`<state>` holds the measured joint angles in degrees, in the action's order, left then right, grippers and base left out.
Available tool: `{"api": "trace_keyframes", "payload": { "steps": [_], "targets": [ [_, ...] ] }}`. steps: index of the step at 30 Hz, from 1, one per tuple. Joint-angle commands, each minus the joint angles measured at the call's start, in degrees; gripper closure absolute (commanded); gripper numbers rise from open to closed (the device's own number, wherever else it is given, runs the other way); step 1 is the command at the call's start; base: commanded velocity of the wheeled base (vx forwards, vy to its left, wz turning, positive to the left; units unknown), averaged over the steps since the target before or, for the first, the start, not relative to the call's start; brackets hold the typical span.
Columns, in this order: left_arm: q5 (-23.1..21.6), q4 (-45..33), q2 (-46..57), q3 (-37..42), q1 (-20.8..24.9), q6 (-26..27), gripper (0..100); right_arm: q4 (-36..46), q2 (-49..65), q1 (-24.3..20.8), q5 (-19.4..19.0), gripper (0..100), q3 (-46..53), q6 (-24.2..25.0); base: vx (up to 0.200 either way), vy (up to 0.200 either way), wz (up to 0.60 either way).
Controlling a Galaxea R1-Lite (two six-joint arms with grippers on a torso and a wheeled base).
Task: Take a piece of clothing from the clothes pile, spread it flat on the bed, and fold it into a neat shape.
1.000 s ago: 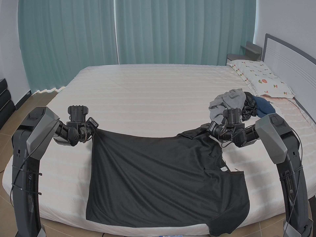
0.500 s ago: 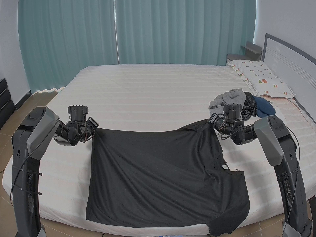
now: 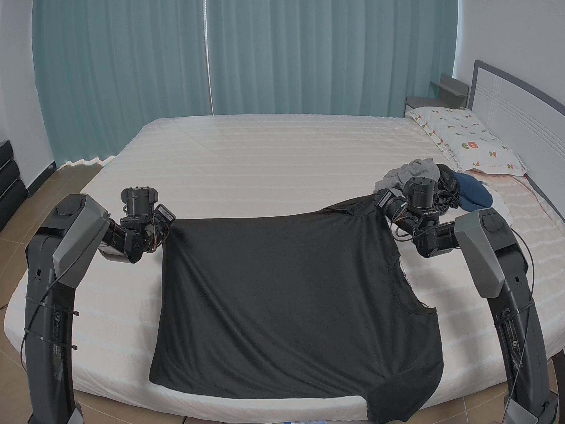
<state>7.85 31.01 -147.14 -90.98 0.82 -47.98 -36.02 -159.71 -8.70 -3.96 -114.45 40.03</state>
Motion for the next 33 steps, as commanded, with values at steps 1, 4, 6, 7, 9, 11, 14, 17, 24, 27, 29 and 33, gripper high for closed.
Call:
{"api": "trace_keyframes", "payload": {
  "steps": [1,4,6,7,9,11,14,17,24,27,29,33],
  "targets": [
    [0.06,-0.16,-1.66,-0.08,0.06,-0.01,100,-0.1,-2.36,-0.08,0.45,100,-0.15,-1.1,0.0,0.0,0.0],
    [0.06,-0.16,-2.19,-0.08,0.06,-0.01,100,-0.01,-3.15,-0.26,0.53,0,-0.15,-1.45,0.0,0.0,0.0],
    [0.06,-0.25,-2.45,-0.08,0.15,-0.01,100,-0.01,-3.33,-0.35,0.53,0,-0.15,-1.45,0.0,0.0,0.0],
    [0.06,-0.34,-2.63,-0.08,0.24,-0.01,100,-0.01,-3.5,-0.52,0.53,0,-0.15,-1.45,0.0,0.0,0.0],
    [0.06,-0.43,-2.8,-0.16,0.33,-0.01,100,-0.01,-3.42,-0.52,0.53,0,-0.15,-1.45,0.0,0.0,0.0],
    [-0.03,-0.43,-2.89,-0.08,0.59,-0.01,0,-0.01,-3.15,-0.52,0.53,0,0.45,-1.45,0.0,0.0,0.0],
    [0.06,-0.43,-2.89,0.01,0.77,-0.01,0,-0.01,-2.19,-0.17,0.36,0,2.38,-1.54,0.0,0.0,0.0],
    [0.06,-0.43,-2.8,-0.08,0.77,0.08,0,0.08,0.01,0.27,-0.52,0,5.81,-1.8,0.0,0.0,0.0],
    [0.06,-0.34,-2.89,0.36,0.77,-0.01,0,-0.01,2.65,1.94,-4.48,0,12.14,-6.2,0.0,0.0,0.0],
    [0.06,-0.34,-2.89,0.36,0.77,0.08,0,-0.01,2.65,2.11,-4.83,0,13.02,-6.37,0.0,0.0,0.0],
    [0.06,-0.34,-2.8,0.36,0.77,0.08,0,0.08,2.65,2.2,-5.53,0,13.55,-6.37,0.0,0.0,0.0],
    [0.06,-0.34,-2.98,0.45,0.77,-0.01,0,0.25,2.65,2.11,-6.58,0,14.95,-6.46,0.0,0.0,0.0]
  ]
}}
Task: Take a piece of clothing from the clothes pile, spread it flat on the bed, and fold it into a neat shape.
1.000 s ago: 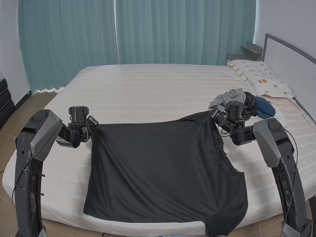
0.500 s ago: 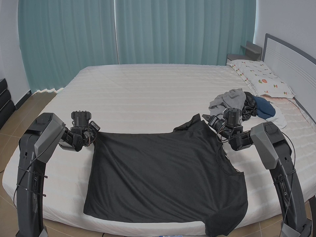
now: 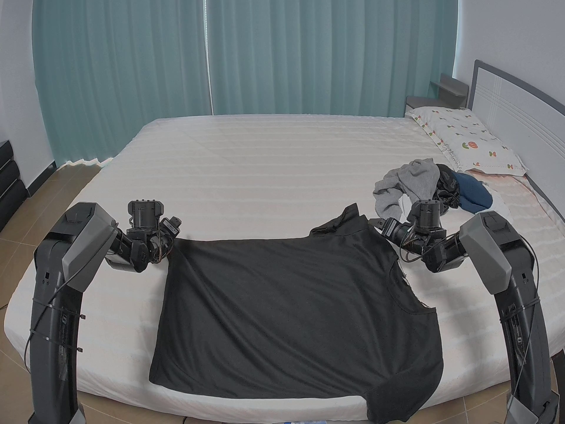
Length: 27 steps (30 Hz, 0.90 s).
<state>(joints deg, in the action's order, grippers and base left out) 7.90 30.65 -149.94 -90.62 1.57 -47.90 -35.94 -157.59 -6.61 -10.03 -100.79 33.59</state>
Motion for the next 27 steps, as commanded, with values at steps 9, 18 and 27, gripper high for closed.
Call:
{"api": "trace_keyframes", "payload": {
  "steps": [9,18,27],
  "targets": [
    [0.01,0.03,-0.35,0.1,-0.08,0.0,0,0.69,0.44,0.02,-1.48,100,2.0,-0.01,0.0,0.0,0.0],
    [0.01,-0.06,-0.44,0.19,-0.17,0.0,0,0.25,2.02,2.12,-1.39,100,2.88,0.25,0.0,0.0,0.0],
    [0.01,-0.06,-0.52,-0.25,-0.17,0.08,0,-0.19,2.46,4.59,-1.39,100,4.55,0.6,0.0,0.0,0.0]
  ]
}}
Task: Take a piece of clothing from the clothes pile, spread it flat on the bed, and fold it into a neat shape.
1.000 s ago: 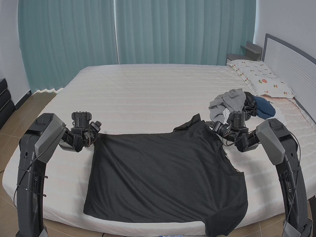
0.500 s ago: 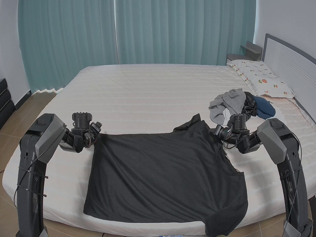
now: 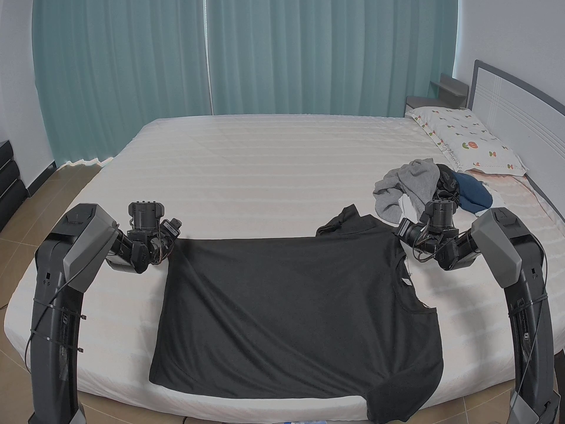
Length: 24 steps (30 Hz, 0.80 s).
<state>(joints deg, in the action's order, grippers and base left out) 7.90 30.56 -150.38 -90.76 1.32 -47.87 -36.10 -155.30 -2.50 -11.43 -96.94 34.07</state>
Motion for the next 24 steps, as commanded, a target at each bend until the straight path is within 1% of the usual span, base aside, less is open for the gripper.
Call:
{"api": "trace_keyframes", "payload": {
  "steps": [1,7,17,18,24],
  "targets": [
    [0.01,0.02,-0.17,-0.12,0.18,0.06,0,-0.11,0.17,0.48,0.01,100,0.88,0.12,0.0,0.0,0.0],
    [-0.17,0.02,-0.35,-0.21,0.27,0.15,0,-0.11,0.08,0.13,0.01,100,0.88,0.2,0.0,0.0,0.0],
    [-1.13,-0.77,-0.7,-0.21,1.94,0.41,0,-1.35,-0.01,-0.31,0.18,100,1.84,0.2,0.0,0.0,0.0],
    [-1.13,-0.85,-0.79,-0.38,2.11,0.41,100,-1.35,-0.01,-0.31,0.18,100,1.84,0.29,0.0,0.0,0.0],
    [-0.6,-0.77,-0.88,-1.88,2.11,0.41,100,-2.58,-0.01,0.04,0.71,100,1.14,0.38,0.0,0.0,0.0]
  ]
}}
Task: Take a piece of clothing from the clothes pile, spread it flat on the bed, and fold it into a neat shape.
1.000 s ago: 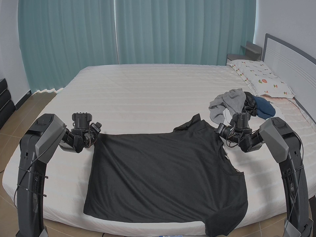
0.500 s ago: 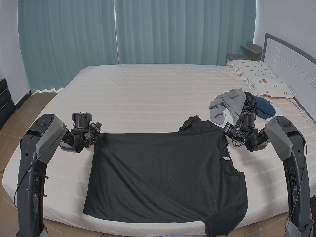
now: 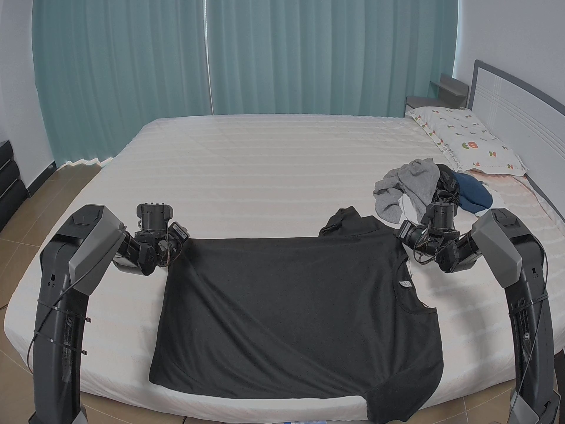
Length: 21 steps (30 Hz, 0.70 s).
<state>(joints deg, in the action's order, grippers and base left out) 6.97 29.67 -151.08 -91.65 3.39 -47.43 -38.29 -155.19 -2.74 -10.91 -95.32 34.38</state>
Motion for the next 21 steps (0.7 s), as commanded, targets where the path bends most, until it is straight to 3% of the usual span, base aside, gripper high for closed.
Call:
{"api": "trace_keyframes", "payload": {
  "steps": [1,18,19,21],
  "targets": [
    [0.5,0.3,-0.18,-1.43,-0.05,-0.03,100,-0.56,-0.03,0.46,0.19,100,-0.57,0.16,0.0,0.0,0.0],
    [2.26,0.56,-0.45,-2.13,-0.4,-0.29,100,-3.55,-1.0,1.16,1.33,100,-1.19,1.39,0.0,0.0,0.0],
    [2.26,0.56,-0.36,-1.95,-0.49,-0.29,100,-3.55,-1.0,1.16,1.24,0,-1.1,1.39,0.0,0.0,0.0],
    [2.26,0.47,-0.18,-1.69,-0.49,-0.38,100,-3.63,-1.0,1.16,1.24,0,-1.1,1.39,0.0,0.0,0.0]
  ]
}}
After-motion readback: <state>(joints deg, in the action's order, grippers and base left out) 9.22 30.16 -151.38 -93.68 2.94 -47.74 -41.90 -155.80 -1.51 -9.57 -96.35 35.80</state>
